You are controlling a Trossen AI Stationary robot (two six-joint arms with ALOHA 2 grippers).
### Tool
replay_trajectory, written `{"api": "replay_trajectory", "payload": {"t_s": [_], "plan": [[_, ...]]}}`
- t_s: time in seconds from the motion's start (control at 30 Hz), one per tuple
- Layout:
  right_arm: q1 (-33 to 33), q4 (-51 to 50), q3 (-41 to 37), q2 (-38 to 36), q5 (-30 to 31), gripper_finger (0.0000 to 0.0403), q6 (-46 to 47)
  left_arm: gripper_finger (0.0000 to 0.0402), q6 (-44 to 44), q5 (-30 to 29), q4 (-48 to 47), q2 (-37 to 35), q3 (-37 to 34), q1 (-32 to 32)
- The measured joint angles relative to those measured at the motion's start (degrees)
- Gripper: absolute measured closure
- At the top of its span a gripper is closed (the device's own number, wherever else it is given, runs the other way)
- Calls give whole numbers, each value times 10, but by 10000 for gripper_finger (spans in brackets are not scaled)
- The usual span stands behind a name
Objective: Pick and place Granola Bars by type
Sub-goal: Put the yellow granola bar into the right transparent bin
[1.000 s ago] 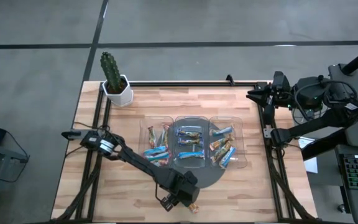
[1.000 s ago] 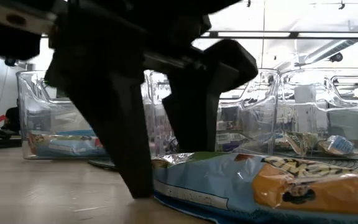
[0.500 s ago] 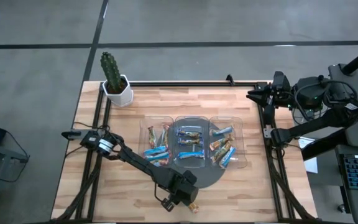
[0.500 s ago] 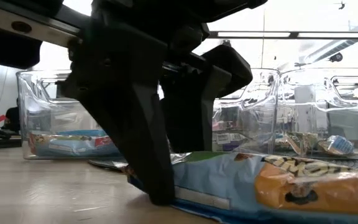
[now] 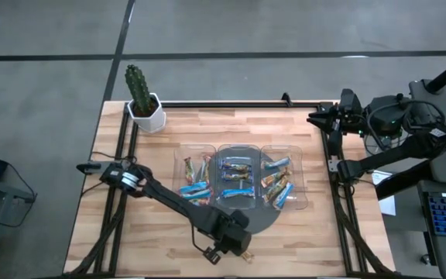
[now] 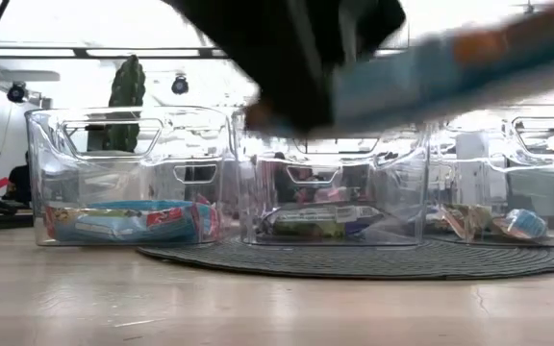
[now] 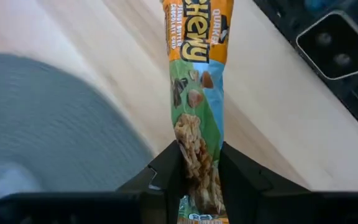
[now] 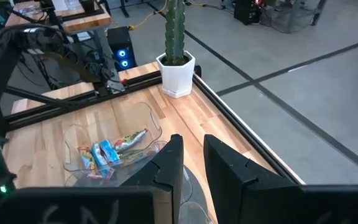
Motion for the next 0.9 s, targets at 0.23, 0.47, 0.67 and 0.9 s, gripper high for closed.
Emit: {"api": "replay_trajectory", "payload": {"t_s": [0.23, 0.47, 0.67, 0.9], "plan": [[0, 0, 0, 0, -5, 346, -4, 327, 9, -46, -62, -15, 136, 11], [0, 0, 0, 0, -6, 346, -1, 327, 17, -108, -58, -16, 246, 58], [0, 0, 0, 0, -7, 346, 3, 327, -26, -101, -29, -22, 242, 137], [0, 0, 0, 0, -7, 346, 16, 327, -60, -37, 73, -20, 227, 214]]}}
